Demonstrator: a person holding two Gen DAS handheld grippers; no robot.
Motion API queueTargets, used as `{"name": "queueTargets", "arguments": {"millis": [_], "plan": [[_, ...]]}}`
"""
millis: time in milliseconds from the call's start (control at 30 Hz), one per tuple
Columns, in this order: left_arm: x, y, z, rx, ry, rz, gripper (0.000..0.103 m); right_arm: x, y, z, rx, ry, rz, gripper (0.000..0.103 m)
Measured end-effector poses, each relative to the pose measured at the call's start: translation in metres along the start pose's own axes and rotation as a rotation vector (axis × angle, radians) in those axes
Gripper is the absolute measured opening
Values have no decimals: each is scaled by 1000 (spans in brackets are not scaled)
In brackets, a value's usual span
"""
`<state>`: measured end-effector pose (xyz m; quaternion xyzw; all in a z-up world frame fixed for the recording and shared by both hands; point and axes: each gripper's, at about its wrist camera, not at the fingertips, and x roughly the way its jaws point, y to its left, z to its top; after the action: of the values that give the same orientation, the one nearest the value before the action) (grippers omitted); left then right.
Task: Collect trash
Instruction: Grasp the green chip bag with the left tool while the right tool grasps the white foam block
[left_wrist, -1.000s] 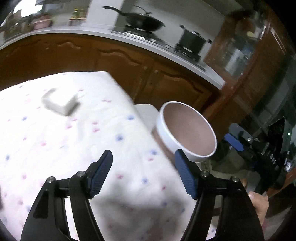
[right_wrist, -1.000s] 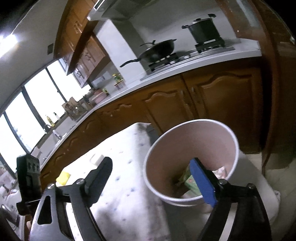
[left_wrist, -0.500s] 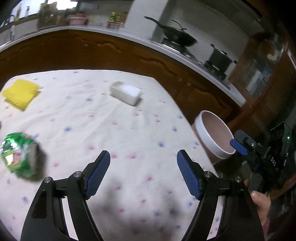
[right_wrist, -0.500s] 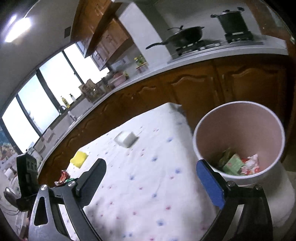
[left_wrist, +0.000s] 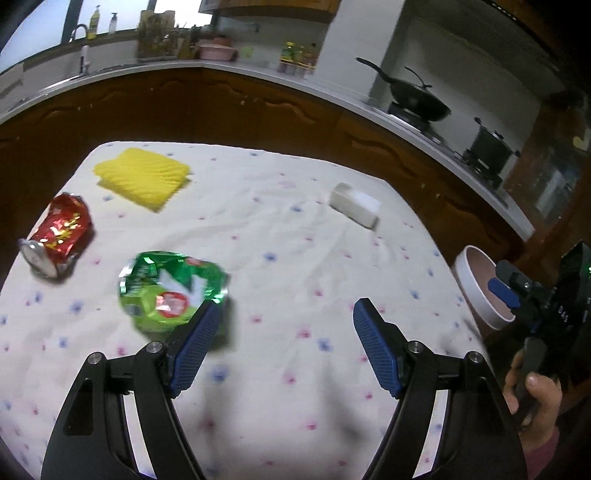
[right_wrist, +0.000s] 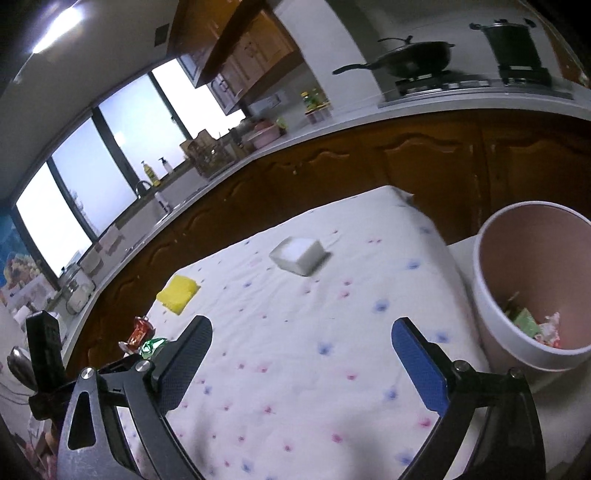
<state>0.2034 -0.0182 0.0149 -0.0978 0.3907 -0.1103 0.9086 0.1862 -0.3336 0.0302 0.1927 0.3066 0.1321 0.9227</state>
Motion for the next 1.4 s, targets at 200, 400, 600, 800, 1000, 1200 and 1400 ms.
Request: {"name": "queueTargets", "arguments": {"millis": [200,400,600,800,1000,1200,1400], "plan": [[-1,18,2,-2,-5,25,76,24,20,0,-59,34,8,99],[4,22,7,32,-11,53,76,43,36,5,-134,53,11,99],[15,17,11,100,13,93,69,68,43,14,-200,76,2,99],[33,13,11,157,65,104,43,107,41,28,-246,117,-8,99],[38,19,10,164,71,123,25,155,41,40,-365,157,-41,99],[38,25,13,186,60,107,11,195,32,54,-446,183,-64,98],[34,27,13,176,41,111,10,220,27,60,-451,266,-79,60]]}}
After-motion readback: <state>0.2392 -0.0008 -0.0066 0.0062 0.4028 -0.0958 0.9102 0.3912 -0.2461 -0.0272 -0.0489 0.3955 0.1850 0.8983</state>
